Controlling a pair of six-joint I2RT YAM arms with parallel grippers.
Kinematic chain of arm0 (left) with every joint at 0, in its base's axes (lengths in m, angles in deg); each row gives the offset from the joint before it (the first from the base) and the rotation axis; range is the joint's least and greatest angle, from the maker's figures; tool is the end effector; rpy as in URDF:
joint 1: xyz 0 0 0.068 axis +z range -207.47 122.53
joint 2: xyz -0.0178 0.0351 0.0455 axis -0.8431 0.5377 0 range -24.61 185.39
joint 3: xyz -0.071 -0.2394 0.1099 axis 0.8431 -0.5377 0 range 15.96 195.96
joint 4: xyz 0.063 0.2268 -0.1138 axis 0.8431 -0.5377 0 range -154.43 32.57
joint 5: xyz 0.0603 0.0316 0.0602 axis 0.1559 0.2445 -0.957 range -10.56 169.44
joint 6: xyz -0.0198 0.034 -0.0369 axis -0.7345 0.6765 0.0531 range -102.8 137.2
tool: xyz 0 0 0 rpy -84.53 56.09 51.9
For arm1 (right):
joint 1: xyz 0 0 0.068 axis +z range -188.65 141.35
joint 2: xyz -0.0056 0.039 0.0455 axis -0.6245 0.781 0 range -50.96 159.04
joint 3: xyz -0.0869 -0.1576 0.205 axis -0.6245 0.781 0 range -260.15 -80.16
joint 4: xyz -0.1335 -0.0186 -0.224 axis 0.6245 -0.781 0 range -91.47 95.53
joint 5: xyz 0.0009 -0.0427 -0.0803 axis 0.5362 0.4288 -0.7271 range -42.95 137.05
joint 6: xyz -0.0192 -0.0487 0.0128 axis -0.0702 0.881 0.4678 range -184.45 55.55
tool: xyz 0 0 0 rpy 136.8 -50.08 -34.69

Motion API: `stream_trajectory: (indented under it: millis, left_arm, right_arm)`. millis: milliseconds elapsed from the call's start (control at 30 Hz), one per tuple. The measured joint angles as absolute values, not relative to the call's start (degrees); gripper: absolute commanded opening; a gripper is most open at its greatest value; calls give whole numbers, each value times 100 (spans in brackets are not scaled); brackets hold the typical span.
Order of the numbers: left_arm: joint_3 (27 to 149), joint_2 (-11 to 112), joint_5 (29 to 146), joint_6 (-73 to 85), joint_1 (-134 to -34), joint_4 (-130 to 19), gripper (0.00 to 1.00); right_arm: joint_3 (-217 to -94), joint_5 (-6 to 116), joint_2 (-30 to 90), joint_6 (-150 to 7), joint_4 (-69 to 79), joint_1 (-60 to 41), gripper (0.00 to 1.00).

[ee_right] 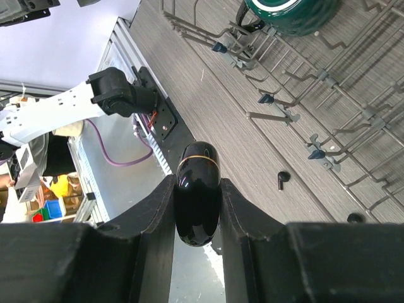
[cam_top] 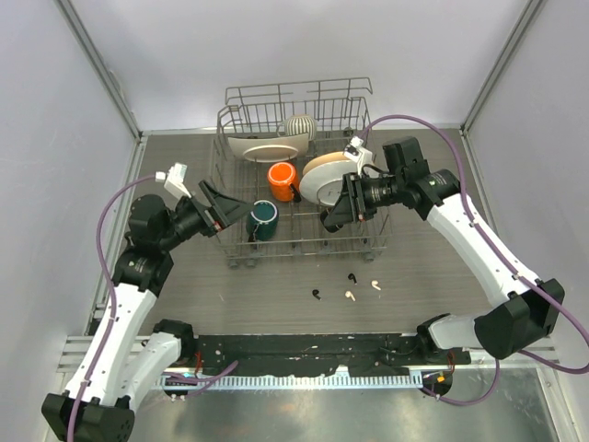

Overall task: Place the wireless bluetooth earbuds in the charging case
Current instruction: Pick up the charging case at the center of the board.

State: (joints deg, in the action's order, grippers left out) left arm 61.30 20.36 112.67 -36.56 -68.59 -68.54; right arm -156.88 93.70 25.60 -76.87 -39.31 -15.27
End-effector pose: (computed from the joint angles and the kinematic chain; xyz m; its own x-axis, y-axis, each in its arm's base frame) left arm 0.1726 -0.0538 0.3422 -0.6643 -0.5570 -0.4984 0.2601 0.4529 -0.8528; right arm 0.2407 0.1323 0.3618 -0.7909 -0.1810 -0.5846 -0.5908 0.4749 0.6523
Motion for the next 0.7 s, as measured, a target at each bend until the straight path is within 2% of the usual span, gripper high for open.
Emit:
stream_trajectory:
  millis: [467, 700]
  left_arm:
    - [6152, 1737, 11121, -3433, -6854, -6915, 100]
    - [5947, 1949, 11726, -3885, -6852, -5903, 91]
  right_arm:
    - [-15688, 9827, 2734, -7677, -3903, -1527, 1]
    - [-15688, 10168, 2756, -7635, -3835, -1527, 1]
